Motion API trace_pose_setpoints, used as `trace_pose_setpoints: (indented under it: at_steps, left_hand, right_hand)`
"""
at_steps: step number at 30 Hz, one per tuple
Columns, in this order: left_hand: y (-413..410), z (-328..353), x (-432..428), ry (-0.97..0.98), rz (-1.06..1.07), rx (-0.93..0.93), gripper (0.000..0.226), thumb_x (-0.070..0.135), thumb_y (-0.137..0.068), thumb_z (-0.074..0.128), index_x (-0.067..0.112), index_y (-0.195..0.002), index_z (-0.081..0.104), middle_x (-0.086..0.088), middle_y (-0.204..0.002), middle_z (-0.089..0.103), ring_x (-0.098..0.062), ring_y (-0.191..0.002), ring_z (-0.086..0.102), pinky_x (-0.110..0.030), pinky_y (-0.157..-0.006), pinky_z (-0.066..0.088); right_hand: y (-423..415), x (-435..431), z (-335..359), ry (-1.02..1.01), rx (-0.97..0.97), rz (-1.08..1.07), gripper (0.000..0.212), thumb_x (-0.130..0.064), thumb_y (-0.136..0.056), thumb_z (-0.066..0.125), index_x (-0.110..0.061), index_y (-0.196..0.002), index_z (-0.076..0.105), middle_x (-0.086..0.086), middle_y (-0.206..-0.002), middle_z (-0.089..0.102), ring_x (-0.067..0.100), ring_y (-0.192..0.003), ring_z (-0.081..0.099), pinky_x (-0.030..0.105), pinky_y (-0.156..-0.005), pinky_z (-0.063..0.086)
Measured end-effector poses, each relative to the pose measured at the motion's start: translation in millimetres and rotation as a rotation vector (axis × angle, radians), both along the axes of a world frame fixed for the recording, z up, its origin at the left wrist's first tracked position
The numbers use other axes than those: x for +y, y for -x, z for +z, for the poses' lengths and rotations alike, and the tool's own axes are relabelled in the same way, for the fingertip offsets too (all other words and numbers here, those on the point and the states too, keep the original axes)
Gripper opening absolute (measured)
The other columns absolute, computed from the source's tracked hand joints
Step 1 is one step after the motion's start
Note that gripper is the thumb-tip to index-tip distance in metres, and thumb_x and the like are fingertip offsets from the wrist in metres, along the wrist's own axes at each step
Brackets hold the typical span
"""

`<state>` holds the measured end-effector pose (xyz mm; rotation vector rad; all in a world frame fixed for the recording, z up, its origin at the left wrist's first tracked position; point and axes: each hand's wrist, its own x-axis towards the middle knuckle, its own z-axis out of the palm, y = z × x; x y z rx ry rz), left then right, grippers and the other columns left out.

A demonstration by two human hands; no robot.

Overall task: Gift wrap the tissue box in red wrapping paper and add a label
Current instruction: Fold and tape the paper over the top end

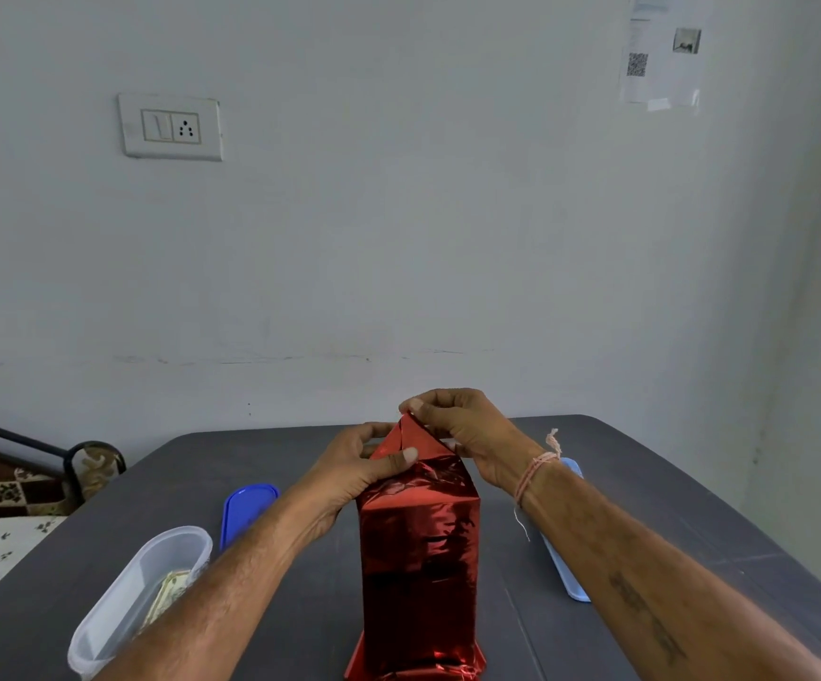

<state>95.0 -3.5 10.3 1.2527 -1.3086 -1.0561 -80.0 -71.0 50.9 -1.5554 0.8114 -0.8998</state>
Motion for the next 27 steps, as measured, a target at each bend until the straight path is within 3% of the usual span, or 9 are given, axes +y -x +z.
trace_pose_setpoints:
  at_steps: [4,11,18,27]
  left_hand:
    - [1,0,1,0.011,0.017,-0.004,0.06,0.035,-0.07,0.09,0.02,-0.123,0.066,-0.007,-0.108,0.079,-0.024,-0.1,0.076,-0.039,-0.097,0.058]
    - [2,-1,3,0.033,0.033,0.079,0.035,0.035,-0.089,0.075,0.015,-0.118,0.071,-0.011,-0.104,0.079,-0.028,-0.1,0.076,-0.038,-0.097,0.055]
    - [1,3,0,0.087,0.139,0.081,0.012,0.018,-0.094,0.071,0.012,-0.102,0.078,-0.01,-0.094,0.079,-0.016,-0.081,0.074,-0.025,-0.073,0.053]
    - [5,18,-5,0.143,0.19,0.035,0.012,0.015,-0.09,0.076,0.006,-0.098,0.078,-0.009,-0.087,0.079,-0.011,-0.072,0.074,-0.017,-0.061,0.054]
  right_hand:
    - [3,2,-1,0.015,0.027,0.022,0.034,-0.031,-0.093,0.074,-0.004,-0.114,0.074,0.006,-0.095,0.075,0.005,-0.073,0.07,0.013,-0.058,0.053]
    - [4,2,-2,0.007,-0.023,-0.01,0.025,-0.014,-0.094,0.073,0.004,-0.111,0.073,0.008,-0.088,0.074,0.007,-0.067,0.07,0.014,-0.056,0.053]
    - [4,2,-8,-0.02,-0.046,0.01,0.023,-0.021,-0.096,0.071,-0.003,-0.111,0.075,0.008,-0.094,0.077,0.013,-0.078,0.071,0.021,-0.064,0.056]
    - [8,4,-8,-0.029,-0.061,0.034,0.017,-0.011,-0.094,0.072,-0.004,-0.109,0.075,0.009,-0.093,0.077,0.015,-0.079,0.073,0.023,-0.067,0.058]
